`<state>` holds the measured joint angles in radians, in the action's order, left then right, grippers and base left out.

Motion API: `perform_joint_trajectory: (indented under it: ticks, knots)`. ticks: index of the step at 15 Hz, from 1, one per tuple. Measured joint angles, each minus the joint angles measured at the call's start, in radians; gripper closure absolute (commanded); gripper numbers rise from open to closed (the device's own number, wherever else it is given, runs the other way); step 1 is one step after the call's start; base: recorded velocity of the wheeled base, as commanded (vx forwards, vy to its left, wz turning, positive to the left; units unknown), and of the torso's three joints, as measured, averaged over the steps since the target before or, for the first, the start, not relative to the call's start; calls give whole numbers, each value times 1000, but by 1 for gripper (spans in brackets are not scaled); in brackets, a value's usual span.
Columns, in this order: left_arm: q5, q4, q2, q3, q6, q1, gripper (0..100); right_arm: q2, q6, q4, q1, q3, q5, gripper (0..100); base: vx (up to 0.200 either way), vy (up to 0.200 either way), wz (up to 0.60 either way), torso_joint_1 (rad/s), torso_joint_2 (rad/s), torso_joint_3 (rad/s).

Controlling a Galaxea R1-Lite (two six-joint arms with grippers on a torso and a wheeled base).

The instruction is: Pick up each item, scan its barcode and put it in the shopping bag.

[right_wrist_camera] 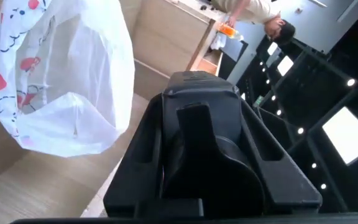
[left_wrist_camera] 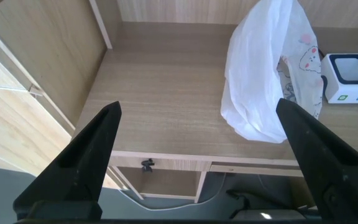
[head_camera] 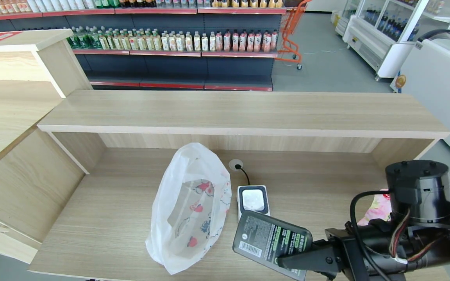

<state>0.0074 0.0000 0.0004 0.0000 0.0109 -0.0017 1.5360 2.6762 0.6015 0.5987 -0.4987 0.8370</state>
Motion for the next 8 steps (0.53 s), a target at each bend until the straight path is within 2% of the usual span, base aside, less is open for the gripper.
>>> perform_joint_trajectory:
  ticks: [8]
  knots:
    - [0, 0, 0, 0, 0, 0, 0, 40, -3, 7, -9, 3, -3, 100, 0, 0, 0, 0, 0, 0]
